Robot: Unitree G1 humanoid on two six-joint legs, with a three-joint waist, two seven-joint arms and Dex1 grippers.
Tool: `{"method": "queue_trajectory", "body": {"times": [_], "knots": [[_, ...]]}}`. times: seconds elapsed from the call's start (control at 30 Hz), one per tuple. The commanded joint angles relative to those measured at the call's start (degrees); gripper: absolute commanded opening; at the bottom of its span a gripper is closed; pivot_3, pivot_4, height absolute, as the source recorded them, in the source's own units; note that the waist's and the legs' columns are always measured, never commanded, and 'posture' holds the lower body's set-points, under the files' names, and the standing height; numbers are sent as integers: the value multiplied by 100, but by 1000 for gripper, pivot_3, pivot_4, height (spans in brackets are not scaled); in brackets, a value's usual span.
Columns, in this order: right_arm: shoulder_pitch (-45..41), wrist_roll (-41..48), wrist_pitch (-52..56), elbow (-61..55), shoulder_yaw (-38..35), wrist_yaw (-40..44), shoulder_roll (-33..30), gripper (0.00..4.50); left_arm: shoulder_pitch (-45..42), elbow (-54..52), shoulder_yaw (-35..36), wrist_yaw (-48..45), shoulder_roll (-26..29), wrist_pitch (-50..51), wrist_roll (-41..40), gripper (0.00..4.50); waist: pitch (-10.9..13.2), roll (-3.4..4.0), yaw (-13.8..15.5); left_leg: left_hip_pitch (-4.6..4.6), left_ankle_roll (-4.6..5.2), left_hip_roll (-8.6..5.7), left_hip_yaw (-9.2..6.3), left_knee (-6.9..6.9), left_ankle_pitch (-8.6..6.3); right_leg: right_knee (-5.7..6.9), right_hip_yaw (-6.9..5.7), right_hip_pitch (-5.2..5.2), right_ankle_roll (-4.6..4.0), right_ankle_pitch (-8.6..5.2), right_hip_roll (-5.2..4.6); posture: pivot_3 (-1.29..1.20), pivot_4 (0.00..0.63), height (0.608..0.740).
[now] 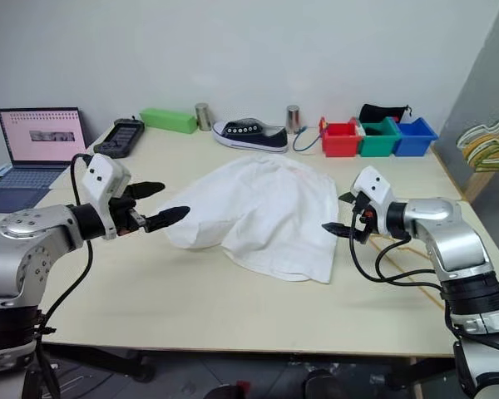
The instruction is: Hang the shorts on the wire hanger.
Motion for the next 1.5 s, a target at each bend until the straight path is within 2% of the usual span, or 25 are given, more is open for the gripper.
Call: {"method": "queue_trajectory", "body": {"times": [0.03, 0.57, 0.97, 1.1, 1.3, 1.5], "knots": [[-246, -216, -353, 169, 59, 126, -108, 4450, -234, 55, -88, -210, 130, -314, 83, 4500, -1, 0, -43, 0, 0, 0, -1, 1, 0, -1, 0, 1, 2, 1, 0, -184, 9, 740], [-111, -137, -115, -210, -46, -419, 406, 4450, -71, 60, -249, -97, -199, -625, 162, 4500, -6, 0, -271, 12, 3, -4, -6, 20, 5, 59, 8, -6, 14, 8, 0, -223, 0, 740], [177, 24, 119, -782, -14, -144, 116, 4450, 76, -100, -504, -154, -222, -457, 164, 4500, -8, -1, -412, 44, 8, -6, -6, 22, 9, 85, 13, 9, 12, 6, 0, -230, 0, 740], [429, 45, 185, -1141, 42, 20, -108, 4450, 413, -72, -885, 90, -356, -382, 491, 4500, -26, 0, -430, 44, 9, -6, -7, 24, 10, 85, 14, 8, 12, 6, 0, -248, 0, 740], [557, 98, 390, -1502, 23, -223, -64, 4450, 372, 505, -1277, 506, -1029, -508, 817, 4500, -45, 2, -481, 42, 10, -7, -5, 36, 10, 84, 18, 12, 12, 5, -1, -282, 0, 740], [572, 188, 727, -1883, 61, -508, 145, 4450, -125, 1425, -1652, 619, -1601, -767, 1186, 4500, -61, -3, -605, 43, 9, -8, -9, 49, 9, 86, 15, 20, 20, 10, 0, -312, 0, 740]]}}
